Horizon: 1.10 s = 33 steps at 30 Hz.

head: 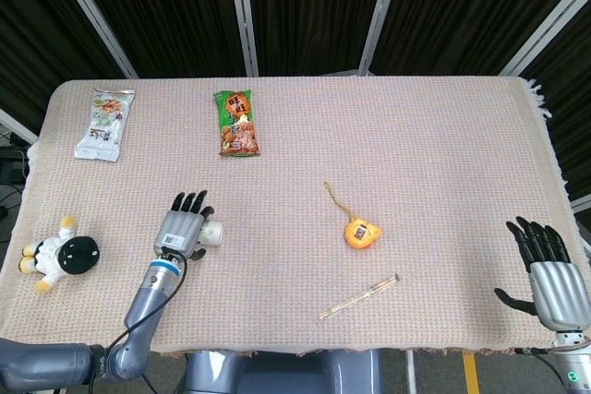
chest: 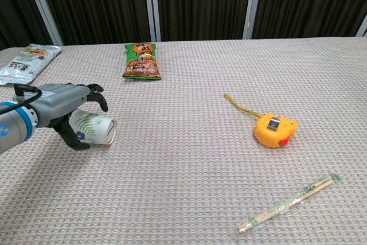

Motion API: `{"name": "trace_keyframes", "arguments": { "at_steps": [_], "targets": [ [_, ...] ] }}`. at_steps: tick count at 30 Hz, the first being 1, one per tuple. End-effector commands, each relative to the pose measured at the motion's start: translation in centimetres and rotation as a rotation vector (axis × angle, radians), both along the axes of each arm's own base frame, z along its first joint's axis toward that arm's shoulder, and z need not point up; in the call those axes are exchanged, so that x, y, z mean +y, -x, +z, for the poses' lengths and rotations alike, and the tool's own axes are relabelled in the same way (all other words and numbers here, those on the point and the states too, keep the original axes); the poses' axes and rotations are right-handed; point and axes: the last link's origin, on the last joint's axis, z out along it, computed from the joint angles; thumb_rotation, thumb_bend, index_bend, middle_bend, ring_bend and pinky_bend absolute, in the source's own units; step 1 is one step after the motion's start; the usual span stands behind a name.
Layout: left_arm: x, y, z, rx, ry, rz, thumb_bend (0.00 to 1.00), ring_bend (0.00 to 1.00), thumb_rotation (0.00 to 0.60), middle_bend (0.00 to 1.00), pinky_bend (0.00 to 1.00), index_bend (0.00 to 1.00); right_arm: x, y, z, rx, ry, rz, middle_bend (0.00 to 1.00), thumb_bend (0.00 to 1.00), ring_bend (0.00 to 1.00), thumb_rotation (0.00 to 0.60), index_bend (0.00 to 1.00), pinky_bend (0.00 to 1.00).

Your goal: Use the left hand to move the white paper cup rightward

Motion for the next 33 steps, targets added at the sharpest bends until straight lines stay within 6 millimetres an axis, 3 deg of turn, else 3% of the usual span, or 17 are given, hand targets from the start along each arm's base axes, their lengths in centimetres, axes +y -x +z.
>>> {"name": "trace_keyframes", "arguments": {
  "at_steps": [1,5,16,21,26,33],
  "targets": [
    [0.2,-0.2,-1.1,0.041,-0.009,0.01,0.14,0.0,0.6,0.0,0.0,0.34,0.0,0.0,0.0,0.0,0.0,0.002,0.0,0.04,0.0,0.6,0.04,0.0],
    [0.2,-0.7,-1.5,0.008,-0.041,0.011,0.14,0.0,0.6,0.0,0.0,0.46,0.0,0.0,0.0,-0.001,-0.001,0.001,0.0,0.04,0.0,0.6,0.04,0.0],
    [-0.3,-2.2,-1.4,-0.425,-0.057,0.044,0.14,0.0,0.6,0.0,0.0,0.44,0.0,-0.1,-0.1,0.0,-0.003,0.005,0.0,0.04,0.0,0.6,0.04,0.0],
    [-0.6,-2.8,-3.1,-0.696,-0.008,0.109,0.14,0.0,0.6,0.0,0.0,0.44,0.0,-0.1,-0.5,0.007,-0.016,0.007,0.0,0.04,0.0,0.6,0.04,0.0],
    [-0.9,-2.5,-4.7,-0.775,0.039,0.116,0.14,0.0,0.6,0.0,0.0,0.44,0.0,-0.1,-0.4,0.005,-0.016,0.008,0.0,0.04,0.0,0.6,0.04,0.0],
    [-1.1,-1.5,-5.3,-0.779,0.06,0.115,0.14,0.0,0.6,0.0,0.0,0.44,0.0,-0.1,-0.4,0.006,-0.021,0.009,0.0,0.04,0.0,0.6,0.04,0.0]
  ]
}}
